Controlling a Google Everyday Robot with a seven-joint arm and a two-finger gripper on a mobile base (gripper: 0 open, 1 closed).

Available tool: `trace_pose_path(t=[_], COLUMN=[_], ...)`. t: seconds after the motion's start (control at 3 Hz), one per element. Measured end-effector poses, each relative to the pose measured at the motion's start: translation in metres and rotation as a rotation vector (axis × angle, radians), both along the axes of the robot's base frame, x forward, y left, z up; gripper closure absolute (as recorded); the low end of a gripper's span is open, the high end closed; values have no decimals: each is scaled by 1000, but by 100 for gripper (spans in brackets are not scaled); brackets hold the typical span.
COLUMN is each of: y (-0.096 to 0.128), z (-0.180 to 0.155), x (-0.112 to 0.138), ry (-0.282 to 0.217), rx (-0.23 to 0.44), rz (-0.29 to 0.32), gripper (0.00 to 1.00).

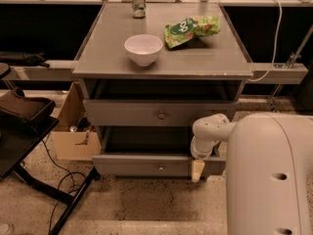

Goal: Open middle drawer

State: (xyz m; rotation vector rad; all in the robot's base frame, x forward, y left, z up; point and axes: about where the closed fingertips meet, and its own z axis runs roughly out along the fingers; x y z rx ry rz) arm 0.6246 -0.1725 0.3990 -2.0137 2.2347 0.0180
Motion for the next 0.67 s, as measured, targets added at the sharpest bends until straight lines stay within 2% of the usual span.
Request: trace_pose_path(t=[0.33, 0.67], y=[0, 4], z=[-11, -10], x=[-26, -57], ry=[36, 88], rx=[4, 20], rz=[-4, -3], gripper=[18, 41])
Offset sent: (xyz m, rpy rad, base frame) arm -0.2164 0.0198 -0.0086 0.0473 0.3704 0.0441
